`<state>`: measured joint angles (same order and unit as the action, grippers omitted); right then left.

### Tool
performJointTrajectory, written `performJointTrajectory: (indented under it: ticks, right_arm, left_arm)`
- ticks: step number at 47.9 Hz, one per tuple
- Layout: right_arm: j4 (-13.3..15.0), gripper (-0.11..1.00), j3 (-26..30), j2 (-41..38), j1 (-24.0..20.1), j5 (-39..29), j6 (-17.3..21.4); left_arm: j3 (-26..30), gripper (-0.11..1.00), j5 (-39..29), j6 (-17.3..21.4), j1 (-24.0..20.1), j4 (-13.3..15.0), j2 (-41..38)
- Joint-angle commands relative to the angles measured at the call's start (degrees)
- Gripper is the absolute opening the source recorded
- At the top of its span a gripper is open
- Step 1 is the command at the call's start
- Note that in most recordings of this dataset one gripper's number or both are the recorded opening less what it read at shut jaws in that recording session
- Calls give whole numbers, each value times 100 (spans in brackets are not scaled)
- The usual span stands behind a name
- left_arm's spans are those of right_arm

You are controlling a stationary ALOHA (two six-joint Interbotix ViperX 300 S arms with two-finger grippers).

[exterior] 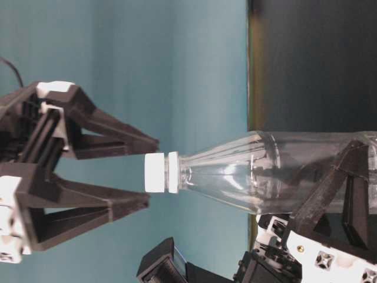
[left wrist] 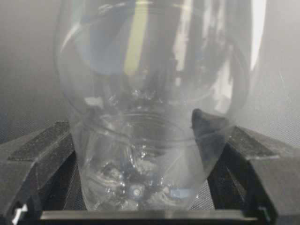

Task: Open the bottle cap by holding the bottle with the left arm and twisting the cap with the right arm.

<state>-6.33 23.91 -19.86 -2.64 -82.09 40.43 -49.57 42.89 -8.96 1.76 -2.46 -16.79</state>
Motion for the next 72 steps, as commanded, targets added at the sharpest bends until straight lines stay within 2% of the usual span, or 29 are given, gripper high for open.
performJointTrajectory:
  ticks: [1, 7, 11, 14, 19, 20, 27, 34, 44, 52, 65, 72]
  right_arm:
    - [0, 78, -62, 35, 18, 123, -18]
    - [0, 76, -79, 35, 26, 185, -18]
    - [0, 69, -97, 35, 35, 185, -26]
    - [0, 61, -105, 35, 35, 176, -35]
    - [0, 38, -132, 44, 35, 167, -88]
    - [0, 36, -132, 44, 35, 167, -114]
    - [0, 36, -132, 53, 105, 141, -422]
    - [0, 36, -62, 35, 185, -26, -1151]
    - [-35, 36, 114, -35, 211, -132, -2795]
    - [-79, 36, 334, -123, 176, -176, -3832]
    - [-88, 36, 369, -141, 167, -325, -5071]
    - [-79, 36, 369, -141, 132, -272, -5493]
  left_arm:
    - [-53, 83, -114, -35, 26, -18, -26]
    - [-62, 83, -114, -35, 26, -18, -18]
    - [-62, 83, -114, -44, 26, -18, -18]
    - [-53, 83, -114, -35, 26, -18, -26]
    - [-62, 83, -114, -35, 18, -18, -26]
    - [-62, 83, -114, -44, 18, -18, -18]
    - [-62, 83, -114, -35, 18, -18, -18]
    - [-62, 83, -114, -35, 9, -18, -26]
    - [-53, 83, -114, -35, 9, -18, -26]
    - [-70, 83, -132, -44, 35, -18, -26]
    - [-26, 83, -149, -35, 0, -18, -26]
    - [-26, 83, -149, -35, 0, -18, -26]
